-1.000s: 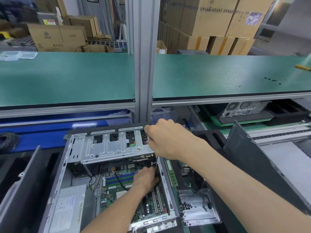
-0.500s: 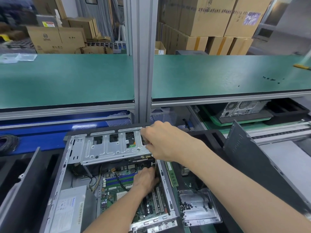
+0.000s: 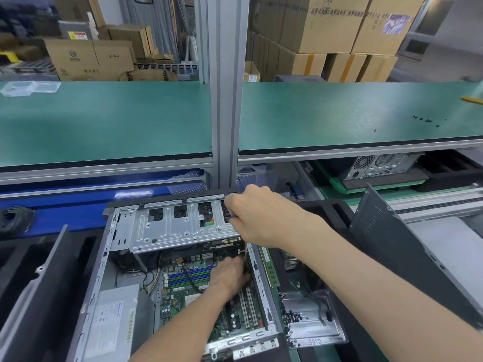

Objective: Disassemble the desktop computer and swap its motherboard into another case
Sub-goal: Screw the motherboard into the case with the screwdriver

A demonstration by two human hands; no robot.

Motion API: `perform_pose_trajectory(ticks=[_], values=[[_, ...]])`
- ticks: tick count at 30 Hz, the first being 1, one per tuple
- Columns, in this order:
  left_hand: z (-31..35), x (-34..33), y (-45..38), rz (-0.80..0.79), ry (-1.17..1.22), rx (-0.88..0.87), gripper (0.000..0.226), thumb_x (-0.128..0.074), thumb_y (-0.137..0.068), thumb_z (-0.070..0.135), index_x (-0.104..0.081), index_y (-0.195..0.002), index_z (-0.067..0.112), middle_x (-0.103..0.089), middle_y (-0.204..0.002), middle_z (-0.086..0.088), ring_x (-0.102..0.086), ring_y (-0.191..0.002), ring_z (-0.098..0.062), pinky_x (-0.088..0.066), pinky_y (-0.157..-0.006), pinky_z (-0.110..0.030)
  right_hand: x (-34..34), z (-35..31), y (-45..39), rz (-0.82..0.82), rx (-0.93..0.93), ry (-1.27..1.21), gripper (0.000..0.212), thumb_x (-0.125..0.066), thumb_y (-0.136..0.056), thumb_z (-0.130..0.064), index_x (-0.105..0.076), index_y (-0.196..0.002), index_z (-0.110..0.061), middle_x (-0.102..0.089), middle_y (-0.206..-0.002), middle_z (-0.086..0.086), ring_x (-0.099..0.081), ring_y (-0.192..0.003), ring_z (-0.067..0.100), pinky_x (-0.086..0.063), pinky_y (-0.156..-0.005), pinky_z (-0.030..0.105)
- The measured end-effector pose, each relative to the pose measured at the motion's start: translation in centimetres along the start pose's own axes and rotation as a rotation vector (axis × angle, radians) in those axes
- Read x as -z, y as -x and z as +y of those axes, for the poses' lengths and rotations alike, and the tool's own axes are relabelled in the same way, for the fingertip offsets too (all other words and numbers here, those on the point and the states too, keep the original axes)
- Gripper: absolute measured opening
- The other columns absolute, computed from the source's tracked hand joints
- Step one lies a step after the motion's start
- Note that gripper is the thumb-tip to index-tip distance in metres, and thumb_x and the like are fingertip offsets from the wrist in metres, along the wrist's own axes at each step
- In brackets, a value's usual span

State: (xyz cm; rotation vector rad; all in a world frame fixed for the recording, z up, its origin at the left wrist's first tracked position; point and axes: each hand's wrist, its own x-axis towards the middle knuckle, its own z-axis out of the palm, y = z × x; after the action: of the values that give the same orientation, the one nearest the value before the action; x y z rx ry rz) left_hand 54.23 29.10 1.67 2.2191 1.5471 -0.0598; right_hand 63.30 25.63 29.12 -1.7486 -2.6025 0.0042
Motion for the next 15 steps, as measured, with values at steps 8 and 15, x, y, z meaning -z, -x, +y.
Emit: perform_pose_trajectory(ticks=[8,15], values=[[0.2,0.5,0.0,-0.029,0.002,0.011,0.033,-0.056,-0.095,0.043,-0.054,-0.111,0.014,-0.058,-0.107,-0.01,-0.06,-0.095,-0.031,-0.045,-0.071,-0.039,0.7,0.8,0.8,-0.018,0.04,-0.049,0.034,-0.068,-0.081,-0.028,-0.052,-0.11,-0.024,-0.039,-0.095,-0.001,-0.054,-0.076,0.025,-0.036,-0.057,0.031],[0.0,1.1,-0.4,-0.082,-0.027,-0.016,0.038,-0.055,-0.096,0.044,-0.055,-0.116,0.011,-0.059,-0.111,-0.012,-0.061,-0.098,-0.033,-0.045,-0.071,-0.037,-0.1,0.5,0.0,-0.005,0.04,-0.028,0.012,-0.058,-0.089,-0.013,-0.049,-0.096,-0.018,-0.043,-0.082,0.0,-0.054,-0.083,0.031,-0.039,-0.062,0.035]])
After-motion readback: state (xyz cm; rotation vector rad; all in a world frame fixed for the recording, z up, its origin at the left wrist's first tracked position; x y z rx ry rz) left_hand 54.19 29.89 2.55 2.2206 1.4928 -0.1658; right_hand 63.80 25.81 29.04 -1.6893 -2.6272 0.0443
